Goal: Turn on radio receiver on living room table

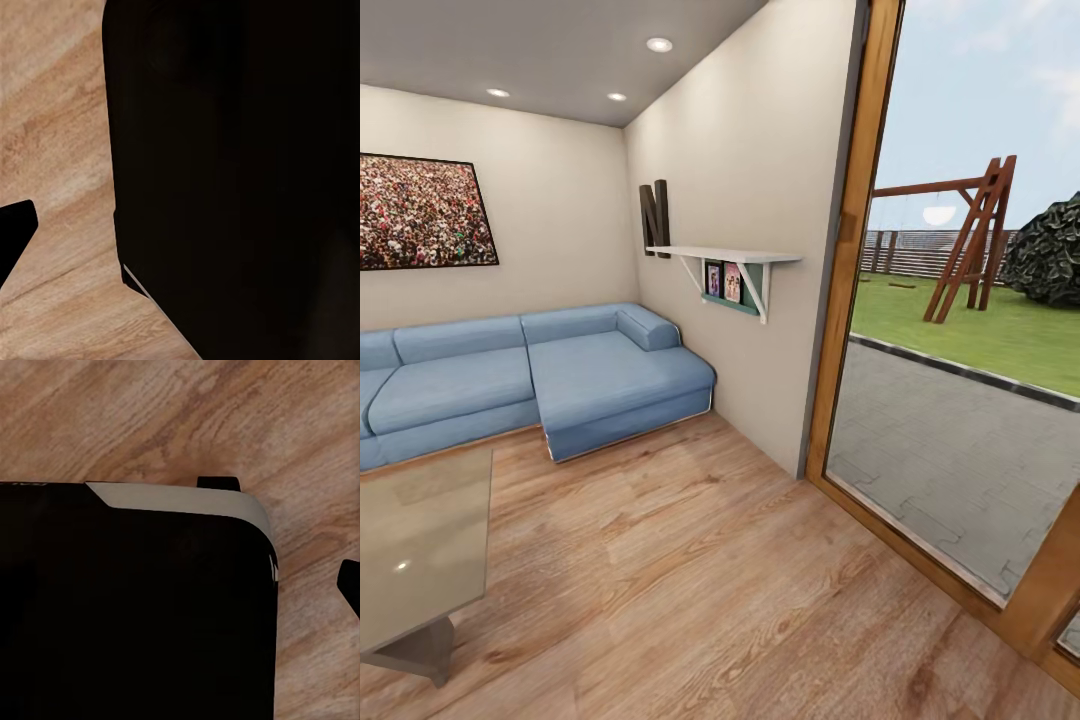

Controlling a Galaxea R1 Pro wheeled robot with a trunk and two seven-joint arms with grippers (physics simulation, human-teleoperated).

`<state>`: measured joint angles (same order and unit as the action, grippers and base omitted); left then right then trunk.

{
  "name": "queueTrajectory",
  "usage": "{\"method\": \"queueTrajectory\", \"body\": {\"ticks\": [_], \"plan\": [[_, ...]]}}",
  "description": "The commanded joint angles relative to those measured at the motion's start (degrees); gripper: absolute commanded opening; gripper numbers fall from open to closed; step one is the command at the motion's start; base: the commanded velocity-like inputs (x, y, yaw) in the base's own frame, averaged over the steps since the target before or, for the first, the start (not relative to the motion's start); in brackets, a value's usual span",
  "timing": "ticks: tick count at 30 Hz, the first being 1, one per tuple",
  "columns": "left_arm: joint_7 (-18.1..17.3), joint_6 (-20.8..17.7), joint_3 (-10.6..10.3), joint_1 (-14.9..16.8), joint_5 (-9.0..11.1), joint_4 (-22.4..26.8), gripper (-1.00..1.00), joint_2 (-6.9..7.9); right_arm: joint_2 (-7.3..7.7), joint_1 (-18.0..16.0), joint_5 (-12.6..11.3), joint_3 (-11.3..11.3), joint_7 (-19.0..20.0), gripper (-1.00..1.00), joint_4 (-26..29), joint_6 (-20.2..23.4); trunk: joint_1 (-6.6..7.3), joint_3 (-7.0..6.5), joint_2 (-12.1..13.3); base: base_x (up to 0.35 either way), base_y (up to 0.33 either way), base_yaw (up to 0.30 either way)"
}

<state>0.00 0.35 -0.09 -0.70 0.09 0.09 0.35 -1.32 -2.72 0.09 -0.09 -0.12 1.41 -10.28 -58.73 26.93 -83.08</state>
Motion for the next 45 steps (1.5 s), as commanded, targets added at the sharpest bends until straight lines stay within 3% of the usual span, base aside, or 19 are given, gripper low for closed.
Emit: {"method": "queueTrajectory", "body": {"ticks": [1, 17, 19, 20, 21, 22, 24, 25, 28, 29, 31, 34, 36, 38, 40, 43, 45], "plan": [[0.0, 0.0, 0.0, 0.0, 0.0, 0.0, 1.0, 0.0, 0.0, 0.0, 0.0, 0.0, 0.0, 1.0, 0.0, 0.0, 0.0, 0.0, 0.0, 0.0, 0.0, 0.0], [-0.1, -0.1, 0.4, 0.0, 0.3, 0.3, 1.0, -0.44, -0.3, 0.0, -0.4, 0.2, 0.2, 1.0, 0.0, 0.1, 0.0, 0.0, 0.0, 0.0, 0.0, 0.0], [-0.3, 0.0, 0.5, 0.0, 0.4, 0.8, 1.0, -1.46, -0.63, 0.0, -0.5, 0.2, 0.3, 1.0, 0.2, 0.1, 0.0, 0.0, 0.0, 0.0, 0.0, 0.0], [-0.3, 0.0, 0.4, 0.0, 0.4, 1.1, 1.0, -2.21, -1.32, 0.0, -0.5, 0.2, 0.3, 1.0, 0.5, 0.1, 0.0, 0.0, 0.0, 0.0, 0.0, 0.0], [-0.4, 0.0, 0.6, 0.0, 0.4, 2.0, 1.0, -3.57, -3.2, 0.0, -0.4, 0.2, 0.3, 1.0, 2.8, -0.7, 0.0, 0.0, 0.0, 0.0, 0.0, 0.0], [-0.4, 0.0, 0.6, 0.0, 0.4, 2.5, 1.0, -3.74, -3.4, 0.0, -0.4, 0.2, 0.4, 1.0, 3.5, -1.0, 0.0, 0.0, 0.0, 0.0, 0.0, 0.0], [-0.4, 0.1, 0.5, 0.0, 0.4, 5.0, 1.0, -4.06, -3.86, 0.0, -0.4, 0.2, 0.3, 1.0, 6.5, -2.3, 0.0, 0.0, 0.0, 0.0, 0.0, 0.0], [-0.4, 0.1, 0.5, 0.0, 0.2, 12.6, 1.0, -3.9, -4.12, 0.0, -0.3, 0.2, 0.1, 1.0, 13.0, -3.6, 0.0, 0.0, 0.0, 0.0, 0.0, 0.0], [-0.2, 0.0, 0.5, 0.0, 0.2, 20.9, 1.0, -2.54, -4.13, 0.0, -0.1, 0.2, -0.1, 1.0, 20.4, -3.6, 0.0, 0.0, 0.0, 0.0, 0.0, 0.0], [0.0, -0.1, 0.6, 0.1, 0.2, 28.3, 1.0, -1.37, -4.09, 0.0, 0.0, 0.2, -0.4, 1.0, 26.6, -2.9, 0.0, 0.0, 0.0, 0.0, 0.0, 0.0], [0.9, -1.0, 1.2, 0.1, 0.2, 45.3, 1.0, -0.23, -4.06, 0.0, 0.1, 0.2, -2.5, 1.0, 41.0, 3.8, 0.0, 0.0, 0.0, 0.0, 0.0, 0.0], [3.3, -3.9, 2.9, 0.2, 0.3, 54.7, 1.0, -0.07, -4.08, -0.2, 0.3, 0.2, -4.9, 1.0, 50.8, 11.8, 0.0, 0.0, 0.0, 0.0, 0.0, 0.0], [7.1, -9.0, 4.1, 1.3, 0.3, 61.6, 1.0, -0.15, -4.15, -1.8, 0.3, 0.1, -7.2, 1.0, 58.2, 18.4, 0.0, 0.0, 0.0, 0.0, 0.0, 0.0], [9.5, -12.4, 4.4, 3.3, 0.4, 65.1, 1.0, -0.21, -4.27, -4.5, 0.3, 0.1, -8.4, 1.0, 61.1, 21.2, 0.0, 0.0, 0.0, 0.0, 0.0, 0.0], [11.8, -16.1, 4.8, 10.2, 0.5, 68.3, 1.0, -0.24, -4.43, -12.9, 0.3, -0.1, -9.4, 1.0, 63.4, 26.3, 0.0, 0.0, 0.0, 0.0, 0.0, 0.0], [12.3, -18.6, 4.8, 16.8, 0.5, 63.5, 1.0, -0.2, -4.51, -21.0, 0.3, -0.1, -9.8, 1.0, 63.4, 33.1, 0.0, 0.0, 0.0, 0.0, 0.0, 0.0], [12.3, -19.0, 4.9, 18.8, 0.5, 59.5, 1.0, -0.16, -4.58, -24.1, 0.3, -0.1, -9.9, 1.0, 62.1, 34.6, 0.0, 0.0, 0.0, 0.0, 0.0, 0.0]]}}
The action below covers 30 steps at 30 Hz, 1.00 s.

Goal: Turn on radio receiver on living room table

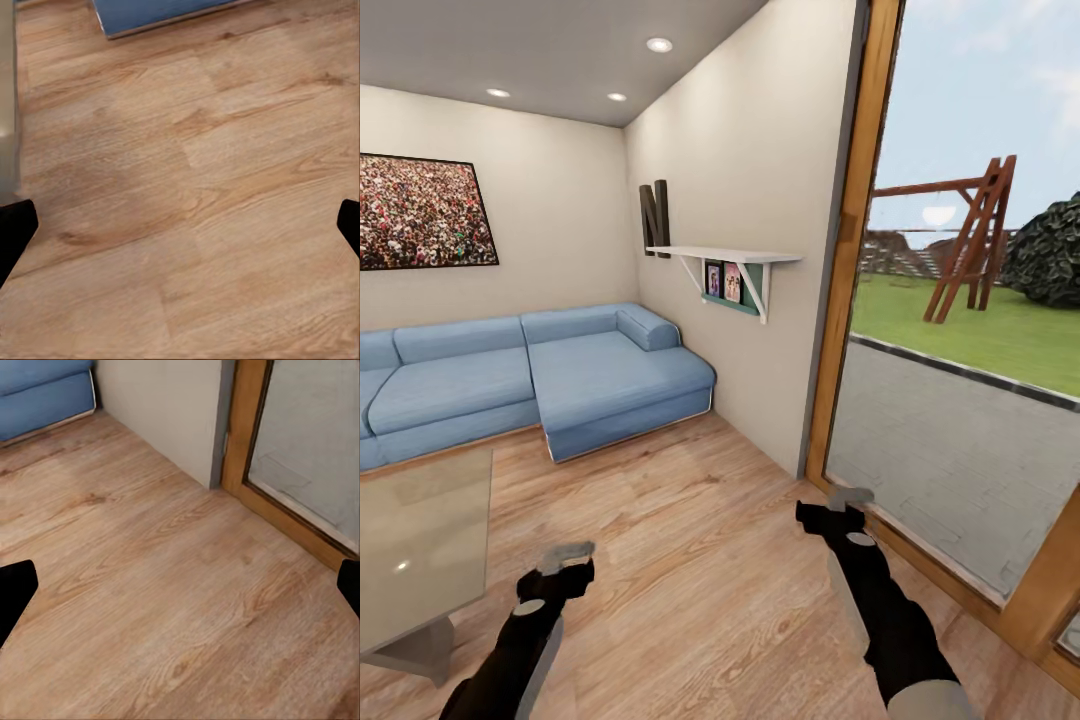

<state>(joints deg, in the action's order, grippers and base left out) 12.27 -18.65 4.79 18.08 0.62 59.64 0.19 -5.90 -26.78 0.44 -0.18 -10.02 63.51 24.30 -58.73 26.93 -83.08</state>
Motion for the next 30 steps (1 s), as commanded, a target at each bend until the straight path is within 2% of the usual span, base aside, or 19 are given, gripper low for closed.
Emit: {"method": "queueTrajectory", "body": {"ticks": [1, 3, 4, 6, 9, 10, 12, 16, 19, 23, 26, 30], "plan": [[-0.1, 0.0, 0.0, 0.8, 0.0, -2.7, 1.0, 0.03, 0.01, -1.8, 0.0, 0.0, -0.1, 1.0, -1.4, 0.6, 0.0, 0.0, 0.0, 0.0, 0.0, 0.0], [-0.3, 0.1, 0.0, 1.6, 0.0, -5.8, 1.0, 0.07, 0.0, -4.1, 0.0, 0.0, -0.2, 1.0, -4.0, 1.0, 0.0, 0.0, 0.0, 0.0, 0.0, 0.0], [-1.3, 0.3, 0.0, 2.1, 0.0, -9.0, 1.0, 0.74, -0.01, -6.2, 0.1, 0.0, -0.2, 1.0, -8.6, 1.2, 0.0, 0.0, 0.0, 0.0, 0.0, 0.0], [-2.6, 0.3, 0.1, 2.2, 0.1, -10.4, 1.0, 1.36, -0.04, -6.6, 0.2, 0.0, -0.2, 1.0, -11.1, 0.4, 0.0, 0.0, 0.0, 0.0, 0.0, 0.0], [-6.7, 0.4, 0.7, 2.3, 0.1, -12.8, 1.0, 2.03, -0.06, -6.8, 0.2, -0.1, -0.1, 1.0, -15.8, -4.1, 0.0, 0.0, 0.0, 0.0, 0.0, 0.0], [-10.0, 2.0, 1.8, 2.3, 0.0, -17.2, 1.0, 2.25, -0.01, -6.9, 0.2, -0.2, -0.1, 1.0, -21.7, -10.0, 0.0, 0.0, 0.0, 0.0, 0.0, 0.0], [-10.8, 5.1, 2.1, 2.3, -0.1, -19.4, 1.0, 2.27, 0.06, -7.0, 0.4, -0.3, 0.0, 1.0, -26.3, -13.4, 0.0, 0.0, 0.0, 0.0, 0.0, 0.0], [-10.9, 7.2, 1.9, 2.3, -0.2, -21.4, 1.0, 1.77, 0.43, -7.0, 1.2, -0.3, 0.1, 1.0, -28.9, -17.1, 0.0, 0.0, 0.0, 0.0, 0.0, 0.0], [-11.0, 7.5, 1.9, 2.3, -0.2, -22.7, 1.0, 1.38, 0.56, -7.0, 1.5, -0.3, 0.3, 1.0, -30.4, -17.7, 0.0, 0.0, 0.0, 0.0, 0.0, 0.0], [-11.0, 7.7, 2.0, 2.3, -0.4, -24.2, 1.0, -0.4, 0.46, -7.0, 3.6, -0.5, 0.2, 1.0, -32.4, -19.7, 0.0, 0.0, 0.0, 0.0, 0.0, 0.0], [-11.0, 7.8, 2.0, 2.3, -0.2, -24.3, 1.0, -0.95, 0.05, -7.0, 5.7, -1.9, 0.2, 1.0, -32.6, -20.1, 0.0, 0.0, 0.0, 0.0, 0.0, 0.0], [-11.1, 7.8, 2.0, 2.3, -0.2, -24.2, 1.0, -1.03, -0.06, -7.0, 6.3, -4.8, 0.2, 1.0, -32.5, -22.0, 0.0, 0.0, 0.0, 0.0, 0.0, 0.0]]}}
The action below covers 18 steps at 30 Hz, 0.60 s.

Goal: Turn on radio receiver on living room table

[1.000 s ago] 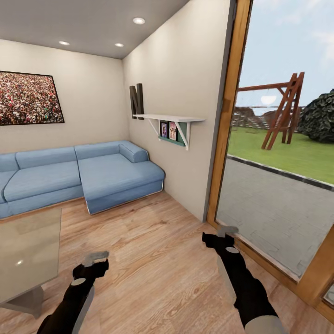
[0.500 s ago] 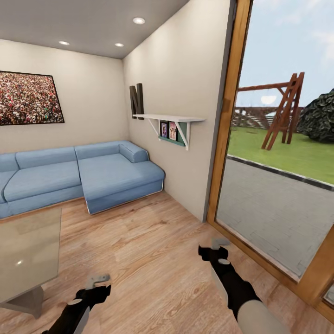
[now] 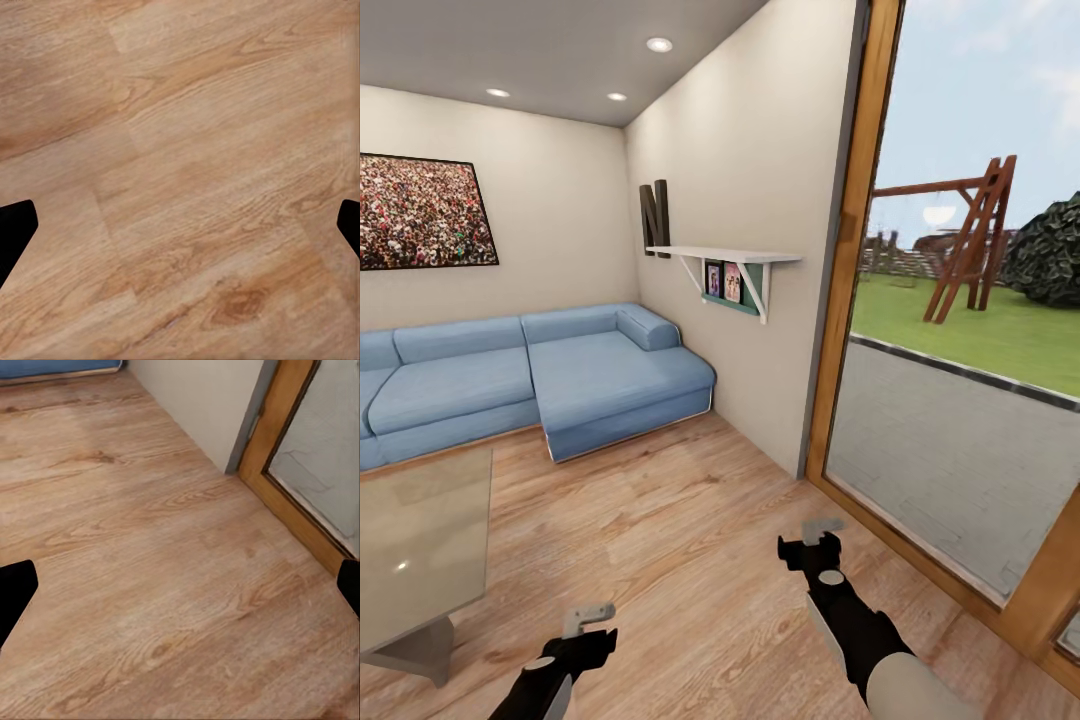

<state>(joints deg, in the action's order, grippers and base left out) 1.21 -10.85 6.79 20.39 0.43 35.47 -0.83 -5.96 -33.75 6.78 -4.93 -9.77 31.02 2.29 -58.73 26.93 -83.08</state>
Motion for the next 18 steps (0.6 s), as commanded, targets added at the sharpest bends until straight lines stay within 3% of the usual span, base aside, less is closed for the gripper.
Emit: {"method": "queueTrajectory", "body": {"ticks": [1, 10, 18], "plan": [[0.0, 0.0, 0.0, 0.0, 0.0, 0.0, 1.0, 0.01, 0.0, 0.0, 0.0, -0.1, 0.0, 1.0, 0.0, -0.3, 0.0, 0.0, 0.0, 0.0, 0.0, 0.0], [-0.2, 7.3, -0.2, 0.0, 0.1, -0.5, 1.0, -0.26, 0.64, 0.0, 0.2, -0.5, -0.2, 1.0, 0.3, -1.8, 0.0, 0.0, 0.0, 0.0, 0.0, 0.0], [0.3, 6.3, 0.1, 0.0, 0.0, -0.8, 1.0, -1.32, 0.46, 0.0, 0.1, -0.4, -0.4, 1.0, 0.3, -1.5, 0.0, 0.0, 0.0, 0.0, 0.0, 0.0]]}}
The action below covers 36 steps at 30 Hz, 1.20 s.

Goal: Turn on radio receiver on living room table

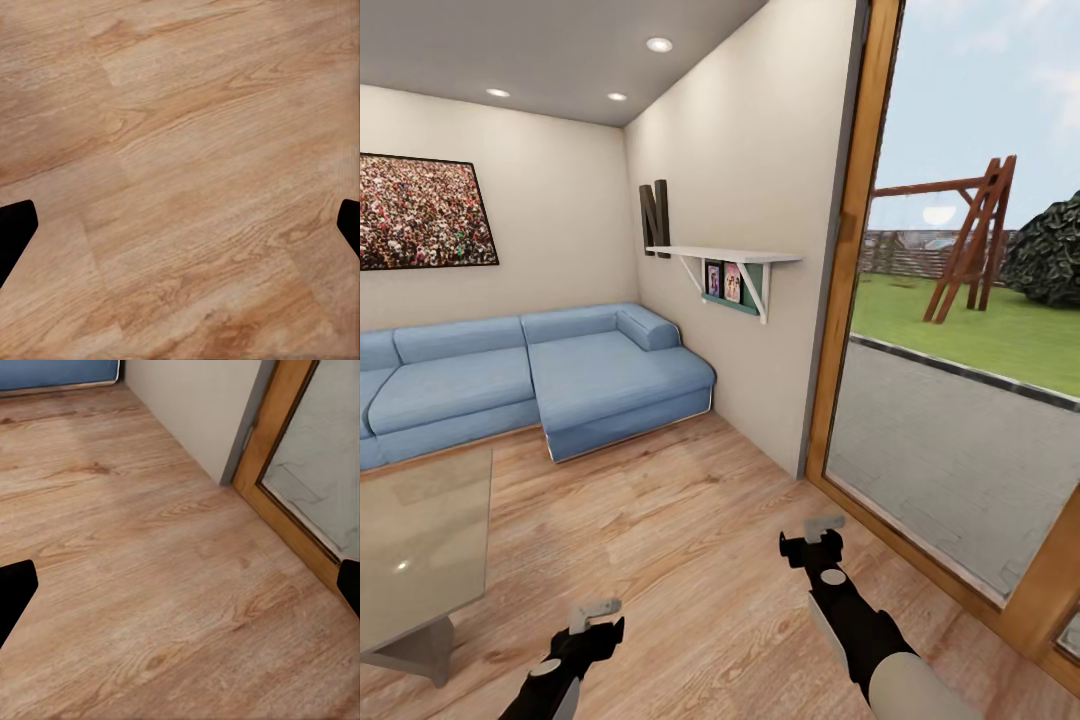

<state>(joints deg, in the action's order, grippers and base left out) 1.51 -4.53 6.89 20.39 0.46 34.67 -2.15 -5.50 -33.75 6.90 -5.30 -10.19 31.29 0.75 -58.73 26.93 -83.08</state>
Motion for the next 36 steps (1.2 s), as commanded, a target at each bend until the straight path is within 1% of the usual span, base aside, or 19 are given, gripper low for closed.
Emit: {"method": "queueTrajectory", "body": {"ticks": [1, 3, 9, 15, 16, 17, 25, 26, 31, 36], "plan": [[0.0, -3.6, 0.0, 0.0, -0.1, 0.1, 1.0, -0.17, -0.09, 0.0, 0.0, 0.1, -0.1, 1.0, 0.0, 0.4, 0.0, 0.0, 0.0, 0.0, 0.0, 0.0], [0.0, -5.6, 0.0, 0.0, -0.2, 0.3, 1.0, -0.17, -0.2, 0.0, 0.0, 0.1, -0.1, 1.0, 0.0, 0.5, 0.0, 0.0, 0.0, 0.0, 0.0, 0.0], [-0.1, -6.9, 0.0, 0.0, -0.1, 1.0, 1.0, -0.19, -0.29, 0.0, 0.0, -0.1, 0.0, 1.0, 0.1, 0.2, 0.0, 0.0, 0.0, 0.0, 0.0, 0.0], [-0.3, -6.8, -0.1, 0.0, -0.2, 1.9, 1.0, -0.19, -0.38, 0.0, -0.1, 0.0, -0.1, 1.0, 1.7, 0.3, 0.0, 0.0, 0.0, 0.0, 0.0, 0.0], [-0.3, -6.7, -0.2, 0.0, -0.1, 3.3, 1.0, -0.15, -0.35, 0.0, -0.1, -0.1, -0.1, 1.0, 3.2, 0.4, 0.0, 0.0, 0.0, 0.0, 0.0, 0.0], [-0.3, -6.7, -0.3, 0.0, -0.1, 3.7, 1.0, -0.13, -0.33, 0.0, -0.2, -0.1, -0.1, 1.0, 3.5, 0.4, 0.0, 0.0, 0.0, 0.0, 0.0, 0.0], [-0.3, -6.7, -0.3, 0.0, -0.1, 4.5, 1.0, 0.11, -0.32, 0.0, -0.3, -0.1, -0.1, 1.0, 4.1, 0.5, 0.0, 0.0, 0.0, 0.0, 0.0, 0.0], [-0.3, -6.8, -0.3, 0.0, -0.1, 4.3, 1.0, 0.11, -0.09, 0.0, -0.2, -0.1, -0.1, 1.0, 4.1, 0.4, 0.0, 0.0, 0.0, 0.0, 0.0, 0.0], [-0.3, -6.7, -0.4, 0.0, -0.1, 4.1, 1.0, -0.12, 0.05, 0.0, -0.2, 0.0, -0.1, 1.0, 4.0, 0.5, 0.0, 0.0, 0.0, 0.0, 0.0, 0.0], [-0.3, -6.7, -0.4, 0.0, -0.2, 4.3, 1.0, -0.13, -0.14, 0.0, -0.2, 0.0, -0.1, 1.0, 4.1, 0.4, 0.0, 0.0, 0.0, 0.0, 0.0, 0.0]]}}
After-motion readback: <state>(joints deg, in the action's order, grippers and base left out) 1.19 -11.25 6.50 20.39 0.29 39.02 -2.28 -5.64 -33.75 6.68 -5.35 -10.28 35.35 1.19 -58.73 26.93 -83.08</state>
